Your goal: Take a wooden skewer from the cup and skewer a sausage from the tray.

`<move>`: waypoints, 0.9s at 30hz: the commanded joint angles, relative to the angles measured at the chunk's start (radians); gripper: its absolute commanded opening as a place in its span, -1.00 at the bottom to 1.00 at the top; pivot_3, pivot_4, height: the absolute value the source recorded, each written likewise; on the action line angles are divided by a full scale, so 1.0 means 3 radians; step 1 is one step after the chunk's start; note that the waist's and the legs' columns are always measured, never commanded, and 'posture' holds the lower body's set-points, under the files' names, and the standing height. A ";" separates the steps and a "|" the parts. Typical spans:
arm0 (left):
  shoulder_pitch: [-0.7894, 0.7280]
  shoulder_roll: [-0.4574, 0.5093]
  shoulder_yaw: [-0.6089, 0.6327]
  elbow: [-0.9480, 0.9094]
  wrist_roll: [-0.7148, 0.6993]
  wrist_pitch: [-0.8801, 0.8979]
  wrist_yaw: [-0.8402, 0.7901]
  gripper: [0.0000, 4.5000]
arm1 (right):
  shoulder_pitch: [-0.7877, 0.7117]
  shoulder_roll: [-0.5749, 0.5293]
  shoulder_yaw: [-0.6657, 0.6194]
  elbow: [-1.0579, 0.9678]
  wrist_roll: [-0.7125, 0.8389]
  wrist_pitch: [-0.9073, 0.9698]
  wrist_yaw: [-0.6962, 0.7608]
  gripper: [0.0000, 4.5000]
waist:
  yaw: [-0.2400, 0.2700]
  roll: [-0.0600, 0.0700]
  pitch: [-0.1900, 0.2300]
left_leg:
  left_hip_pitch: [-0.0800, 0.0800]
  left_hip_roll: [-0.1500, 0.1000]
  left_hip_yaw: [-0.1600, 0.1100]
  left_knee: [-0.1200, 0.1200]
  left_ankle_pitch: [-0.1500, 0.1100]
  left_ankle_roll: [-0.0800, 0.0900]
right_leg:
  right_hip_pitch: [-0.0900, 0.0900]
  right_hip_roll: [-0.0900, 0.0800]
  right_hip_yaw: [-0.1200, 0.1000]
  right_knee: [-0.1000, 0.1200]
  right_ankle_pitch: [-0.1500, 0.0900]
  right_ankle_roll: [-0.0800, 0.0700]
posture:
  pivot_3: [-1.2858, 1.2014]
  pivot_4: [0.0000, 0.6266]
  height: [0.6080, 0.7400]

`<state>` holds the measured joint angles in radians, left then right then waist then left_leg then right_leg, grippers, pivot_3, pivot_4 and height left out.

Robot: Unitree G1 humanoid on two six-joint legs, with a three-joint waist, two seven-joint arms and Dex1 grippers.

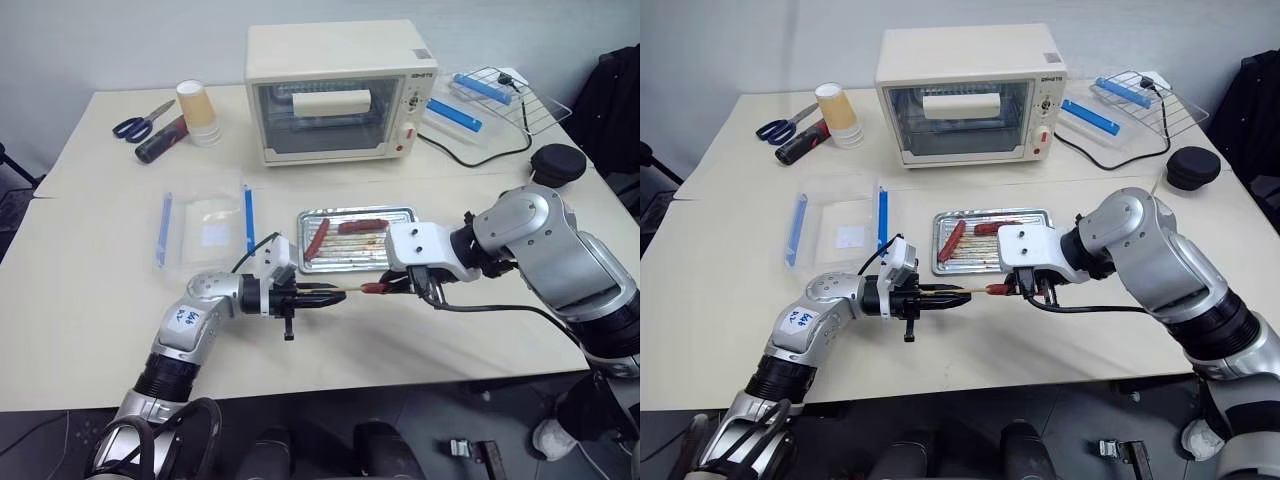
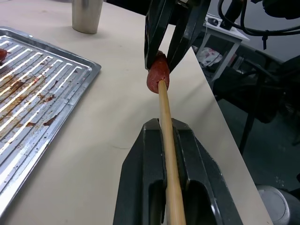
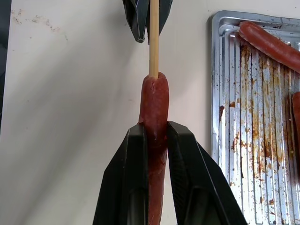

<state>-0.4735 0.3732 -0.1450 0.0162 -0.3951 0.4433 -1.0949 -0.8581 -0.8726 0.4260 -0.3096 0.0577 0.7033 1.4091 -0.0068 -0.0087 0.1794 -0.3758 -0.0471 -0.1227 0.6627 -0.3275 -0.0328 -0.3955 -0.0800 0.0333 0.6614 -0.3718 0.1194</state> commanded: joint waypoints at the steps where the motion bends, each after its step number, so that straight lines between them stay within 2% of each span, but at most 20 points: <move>1: -0.0038 -0.0095 -0.0065 -0.0179 -0.0083 -0.0070 -0.0019 -1.00 | -0.0034 0.0079 0.0007 -0.0117 0.0091 -0.0097 0.0026 -0.99 | 0.0017 0.0000 0.0000 | 0.0000 0.0000 0.0000 0.0000 0.0000 0.0000 | 0.0000 0.0000 0.0000 0.0000 0.0000 0.0000 | 0.03 -0.52 1.00; 13: -0.0063 -0.0100 -0.0125 -0.0162 -0.0055 -0.0067 -0.0046 -1.00 | -0.0054 0.0126 0.0020 -0.0112 0.0094 -0.0072 0.0013 -0.99 | 0.0019 0.0000 0.0000 | 0.0000 0.0000 0.0000 0.0000 0.0000 0.0000 | 0.0000 0.0000 0.0000 0.0000 0.0000 0.0000 | 0.03 -0.52 1.00; 22: -0.0194 -0.0234 -0.0229 -0.0097 -0.0001 -0.0065 -0.0028 -1.00 | -0.0072 0.0202 0.0059 -0.0137 0.0093 -0.0054 0.0009 -0.99 | 0.0021 0.0000 0.0000 | 0.0000 -0.0001 0.0000 0.0000 0.0000 0.0000 | 0.0000 0.0000 0.0000 0.0000 0.0000 0.0000 | 0.03 -0.52 1.00; 27: -0.0171 -0.0239 -0.0162 -0.0154 -0.0043 0.0005 -0.0019 -1.00 | -0.0010 0.0145 0.0040 -0.0182 0.0111 -0.0031 0.0071 -0.99 | 0.0019 0.0000 0.0000 | 0.0000 -0.0001 0.0000 0.0001 0.0000 0.0000 | 0.0000 0.0000 0.0000 0.0001 0.0000 0.0000 | 0.03 -0.52 1.00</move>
<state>-0.4985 0.3500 -0.1601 0.0340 -0.3648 0.4484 -1.0936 -0.8572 -0.8674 0.4293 -0.3024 0.0341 0.7061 1.4124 -0.0011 -0.0087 0.1794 -0.3759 -0.0473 -0.1228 0.6628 -0.3275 -0.0328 -0.3955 -0.0799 0.0332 0.6616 -0.3717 0.1195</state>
